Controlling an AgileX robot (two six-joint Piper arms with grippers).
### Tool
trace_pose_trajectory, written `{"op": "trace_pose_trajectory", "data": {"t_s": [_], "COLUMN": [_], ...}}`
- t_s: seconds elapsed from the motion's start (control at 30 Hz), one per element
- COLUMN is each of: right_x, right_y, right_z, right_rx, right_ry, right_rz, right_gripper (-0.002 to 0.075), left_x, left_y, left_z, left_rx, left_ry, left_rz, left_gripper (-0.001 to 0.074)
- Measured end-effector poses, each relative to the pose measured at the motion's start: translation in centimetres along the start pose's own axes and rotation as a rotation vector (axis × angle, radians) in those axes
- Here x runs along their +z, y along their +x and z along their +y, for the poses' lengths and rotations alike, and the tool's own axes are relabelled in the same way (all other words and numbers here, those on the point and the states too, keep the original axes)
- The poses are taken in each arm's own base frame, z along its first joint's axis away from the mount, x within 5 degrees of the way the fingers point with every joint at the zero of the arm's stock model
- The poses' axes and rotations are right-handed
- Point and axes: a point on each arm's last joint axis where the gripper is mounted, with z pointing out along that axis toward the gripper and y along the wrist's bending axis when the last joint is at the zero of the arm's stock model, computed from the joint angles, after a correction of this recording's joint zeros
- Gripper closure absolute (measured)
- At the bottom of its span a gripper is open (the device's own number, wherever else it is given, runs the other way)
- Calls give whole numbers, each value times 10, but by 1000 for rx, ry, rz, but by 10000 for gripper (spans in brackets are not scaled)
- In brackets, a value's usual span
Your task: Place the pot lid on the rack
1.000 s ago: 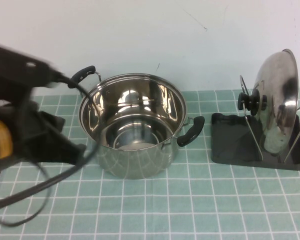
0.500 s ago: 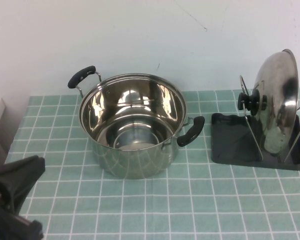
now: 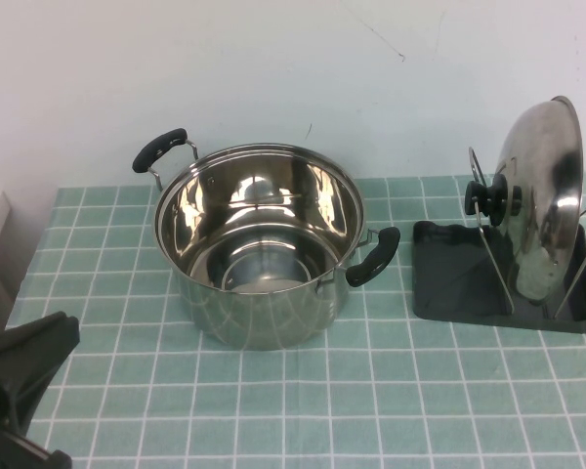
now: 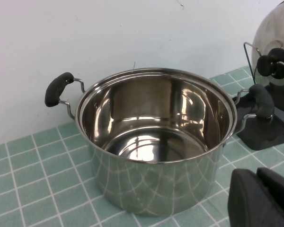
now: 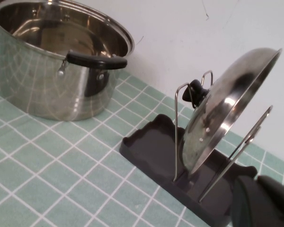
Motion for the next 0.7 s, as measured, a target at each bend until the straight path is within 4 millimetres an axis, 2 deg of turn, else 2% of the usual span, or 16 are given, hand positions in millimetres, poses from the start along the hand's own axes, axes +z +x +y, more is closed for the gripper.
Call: {"op": "trace_pose_trajectory", "data": {"t_s": [0.37, 0.47, 0.7], "right_x": [0, 0, 0], "right_y": [1, 1, 1], "right_z": [1, 1, 1], "right_rx": [2, 1, -1], "right_ry": [-11, -13, -13], "right_rz": [6, 7, 7], "right_gripper": [724, 724, 725], "left_x": [0, -7, -25], "left_y": [0, 3, 27], "left_z": [0, 4, 22], "left_rx": [1, -7, -61], "left_ry": [0, -26, -192], "left_rz": [-1, -46, -198], "left_gripper": [738, 738, 738]}}
